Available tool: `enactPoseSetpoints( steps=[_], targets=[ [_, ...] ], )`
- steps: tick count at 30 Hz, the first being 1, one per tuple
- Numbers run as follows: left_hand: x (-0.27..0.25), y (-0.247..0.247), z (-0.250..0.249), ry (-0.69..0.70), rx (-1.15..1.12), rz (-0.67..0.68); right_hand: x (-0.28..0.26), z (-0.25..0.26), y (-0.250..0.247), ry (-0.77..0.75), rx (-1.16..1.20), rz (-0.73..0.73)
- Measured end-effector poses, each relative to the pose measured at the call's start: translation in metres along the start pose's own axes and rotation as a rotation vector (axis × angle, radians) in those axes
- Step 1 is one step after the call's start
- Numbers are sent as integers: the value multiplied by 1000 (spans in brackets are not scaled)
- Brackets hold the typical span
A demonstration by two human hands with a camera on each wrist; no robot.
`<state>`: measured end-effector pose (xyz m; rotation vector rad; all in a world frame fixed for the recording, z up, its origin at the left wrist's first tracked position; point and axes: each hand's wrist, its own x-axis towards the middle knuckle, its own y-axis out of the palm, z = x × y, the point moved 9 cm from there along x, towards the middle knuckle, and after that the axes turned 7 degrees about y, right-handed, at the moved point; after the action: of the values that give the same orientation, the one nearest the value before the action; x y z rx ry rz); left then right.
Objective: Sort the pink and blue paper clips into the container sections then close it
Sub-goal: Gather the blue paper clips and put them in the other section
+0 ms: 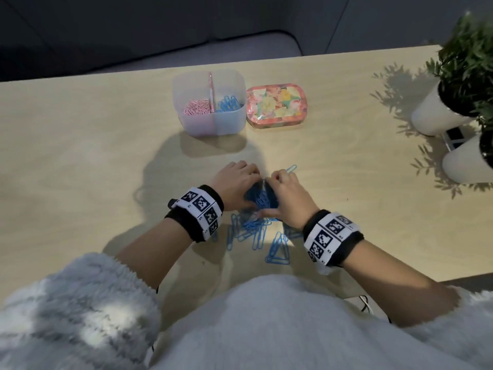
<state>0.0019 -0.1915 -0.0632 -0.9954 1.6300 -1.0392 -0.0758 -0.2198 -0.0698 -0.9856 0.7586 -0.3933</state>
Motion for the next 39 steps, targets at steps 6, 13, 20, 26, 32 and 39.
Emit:
enactPoseSetpoints(
  steps=[6, 13, 20, 26, 32, 39],
  targets=[
    [-7, -10, -3, -2, -9, -86, 1, 14, 0, 14, 39, -57],
    [-25, -8, 31, -253, -166, -92, 16, 7, -39, 8, 124, -95],
    [-40, -20, 40, -321, -366, -245, 67, 32, -112, 2, 520, -78],
    [-56, -38, 53, -384, -533, -392, 125, 82, -167, -59, 267, -292],
    [-57, -77, 84, -470, -624, -508, 158, 104, -138, -68, 15, -168],
    [-23, -125, 135, -631, -631, -593, 124, 70, -167, -72, 307, -328]
  ],
)
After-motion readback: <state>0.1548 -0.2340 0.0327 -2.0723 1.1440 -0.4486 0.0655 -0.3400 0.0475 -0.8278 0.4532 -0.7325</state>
